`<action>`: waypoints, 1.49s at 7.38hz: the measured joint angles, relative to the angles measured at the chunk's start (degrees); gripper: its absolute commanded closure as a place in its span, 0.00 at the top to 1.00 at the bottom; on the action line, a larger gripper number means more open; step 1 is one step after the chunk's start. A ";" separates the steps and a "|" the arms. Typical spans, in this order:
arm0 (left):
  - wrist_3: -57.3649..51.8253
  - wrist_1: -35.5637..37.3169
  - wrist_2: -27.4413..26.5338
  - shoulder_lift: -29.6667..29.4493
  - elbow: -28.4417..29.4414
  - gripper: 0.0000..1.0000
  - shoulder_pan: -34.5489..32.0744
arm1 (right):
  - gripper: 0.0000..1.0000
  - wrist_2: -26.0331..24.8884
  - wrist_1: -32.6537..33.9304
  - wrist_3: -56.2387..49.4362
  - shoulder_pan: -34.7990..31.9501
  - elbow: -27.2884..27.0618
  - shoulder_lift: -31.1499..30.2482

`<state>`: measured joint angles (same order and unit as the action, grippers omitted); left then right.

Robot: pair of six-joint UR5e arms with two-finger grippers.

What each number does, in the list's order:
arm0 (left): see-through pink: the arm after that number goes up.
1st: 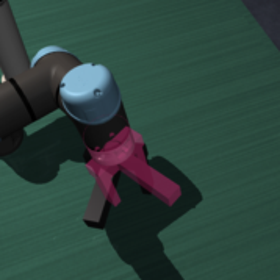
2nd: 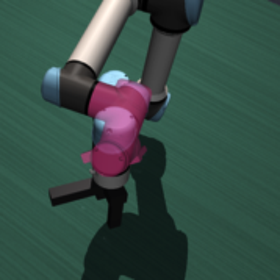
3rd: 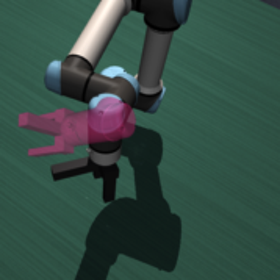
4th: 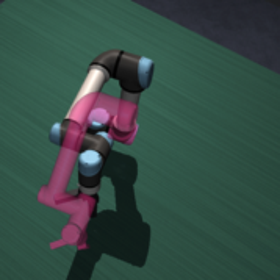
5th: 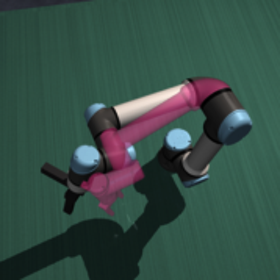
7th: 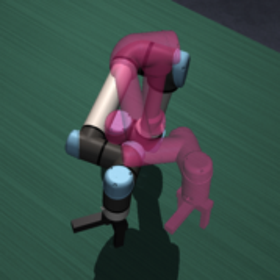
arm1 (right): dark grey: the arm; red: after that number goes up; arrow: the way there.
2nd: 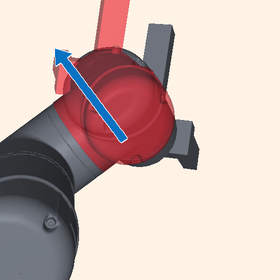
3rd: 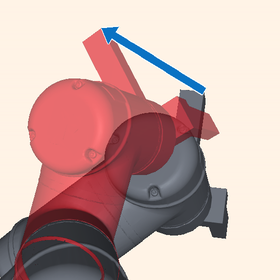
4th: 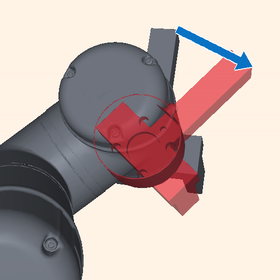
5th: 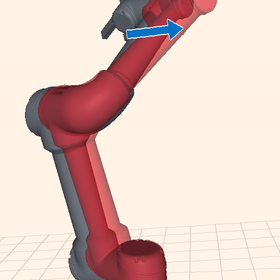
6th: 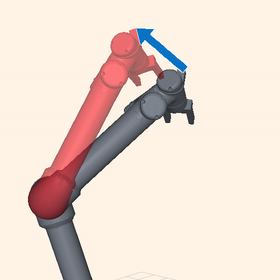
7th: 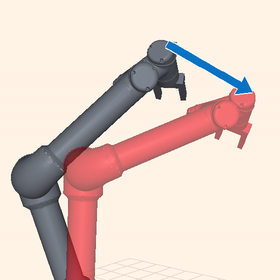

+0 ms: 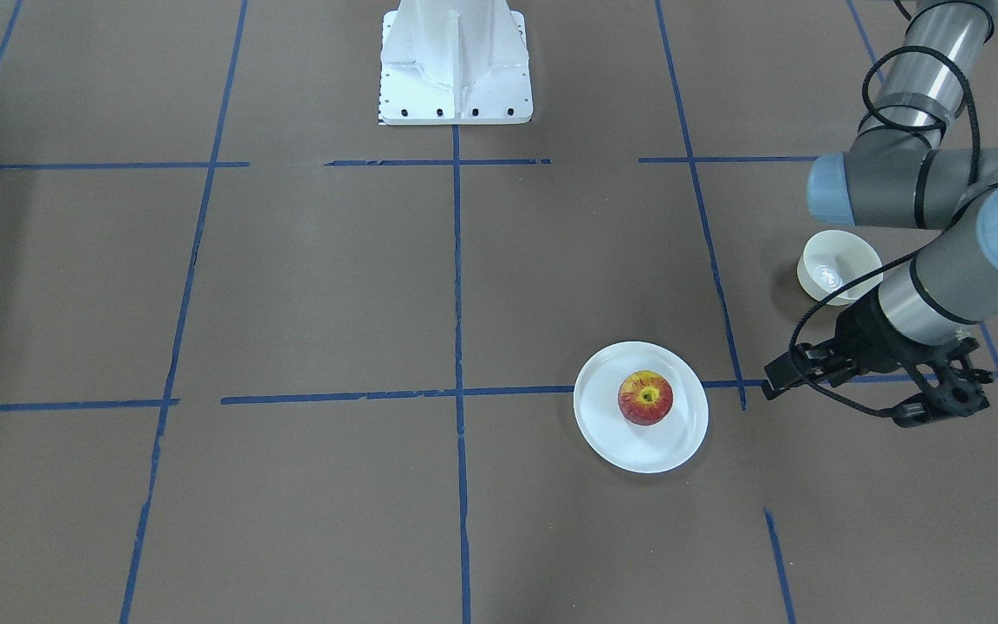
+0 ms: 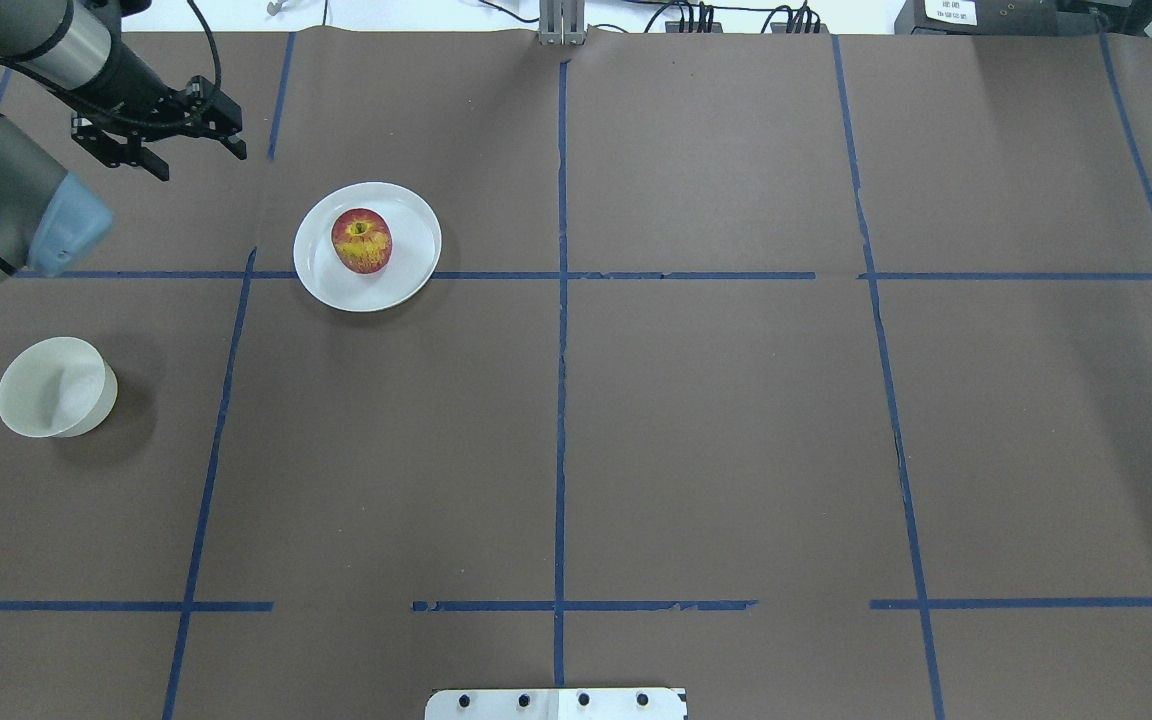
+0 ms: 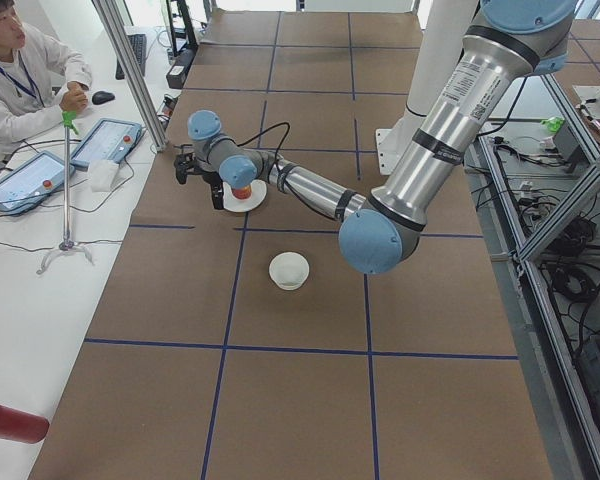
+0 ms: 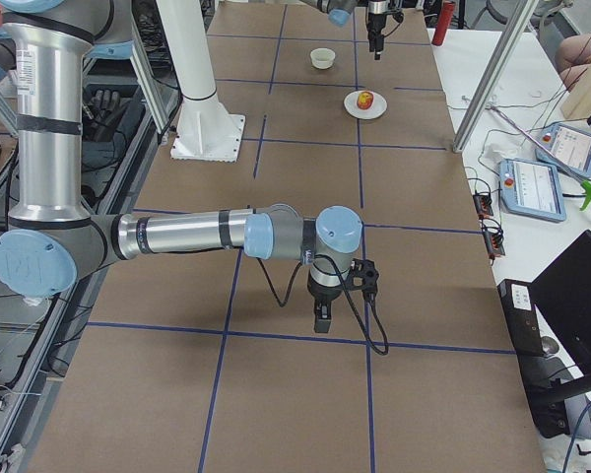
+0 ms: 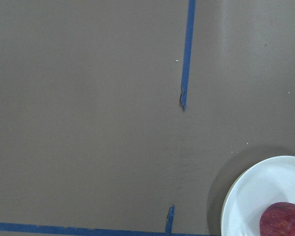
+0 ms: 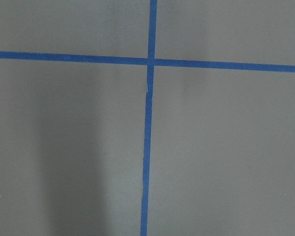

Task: Move apple from plate to bowl
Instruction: 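Move the left gripper over the red apple on the white plate, then lower the left gripper and close it around the red apple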

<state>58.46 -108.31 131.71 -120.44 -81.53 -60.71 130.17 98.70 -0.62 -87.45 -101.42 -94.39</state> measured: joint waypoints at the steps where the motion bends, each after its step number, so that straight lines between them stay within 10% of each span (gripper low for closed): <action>1: 2.31 0.16 -0.72 -0.78 0.06 1.00 2.08 | 1.00 0.00 0.00 0.01 0.00 0.00 0.00; 11: 6.00 1.06 -14.44 -11.21 10.59 1.00 12.98 | 1.00 0.01 0.00 0.00 0.00 0.01 0.00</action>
<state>64.46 -107.26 117.27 -131.64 -70.94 -47.73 130.17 98.70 -0.63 -87.45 -101.42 -94.39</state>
